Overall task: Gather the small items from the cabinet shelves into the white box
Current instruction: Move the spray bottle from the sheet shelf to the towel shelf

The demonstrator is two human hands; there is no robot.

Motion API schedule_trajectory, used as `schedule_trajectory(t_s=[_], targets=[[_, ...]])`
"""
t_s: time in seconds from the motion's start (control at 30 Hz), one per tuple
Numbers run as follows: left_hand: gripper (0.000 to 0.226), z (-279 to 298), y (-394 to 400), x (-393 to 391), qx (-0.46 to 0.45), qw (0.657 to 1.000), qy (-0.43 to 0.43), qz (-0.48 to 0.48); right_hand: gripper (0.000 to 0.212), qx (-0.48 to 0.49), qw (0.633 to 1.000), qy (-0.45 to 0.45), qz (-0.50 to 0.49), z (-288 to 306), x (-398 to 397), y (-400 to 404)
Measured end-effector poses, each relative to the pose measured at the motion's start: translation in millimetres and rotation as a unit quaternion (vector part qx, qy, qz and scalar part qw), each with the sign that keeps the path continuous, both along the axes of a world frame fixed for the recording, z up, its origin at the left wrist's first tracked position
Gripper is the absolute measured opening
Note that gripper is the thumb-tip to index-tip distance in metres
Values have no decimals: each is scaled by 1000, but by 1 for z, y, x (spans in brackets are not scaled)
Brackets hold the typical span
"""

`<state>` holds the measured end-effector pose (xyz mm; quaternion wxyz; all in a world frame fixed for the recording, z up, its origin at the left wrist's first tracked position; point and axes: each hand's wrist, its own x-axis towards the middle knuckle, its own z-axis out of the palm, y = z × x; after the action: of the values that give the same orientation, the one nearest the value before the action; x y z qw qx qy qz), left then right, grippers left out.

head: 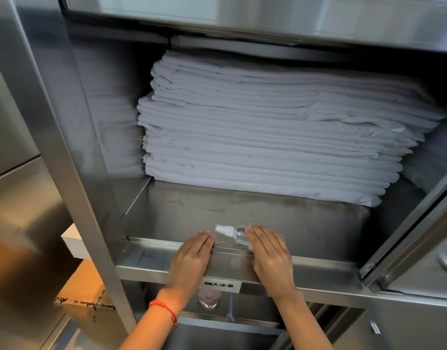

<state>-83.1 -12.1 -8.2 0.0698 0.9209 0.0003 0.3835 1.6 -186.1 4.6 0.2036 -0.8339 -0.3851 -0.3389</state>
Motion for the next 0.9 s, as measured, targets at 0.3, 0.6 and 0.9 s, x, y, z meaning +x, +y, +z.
schedule_trajectory(t_s=[0.3,0.6,0.9], targets=[[54,11,-6,-3,10,997,-8,74,69,-16,998,7,62,8,18,2],[51,16,-35,-12,11,986,-21,163,64,2,987,-12,159,13,36,-10],[53,20,-50,-38,8,968,-23,250,49,46,966,-46,252,16,32,1]])
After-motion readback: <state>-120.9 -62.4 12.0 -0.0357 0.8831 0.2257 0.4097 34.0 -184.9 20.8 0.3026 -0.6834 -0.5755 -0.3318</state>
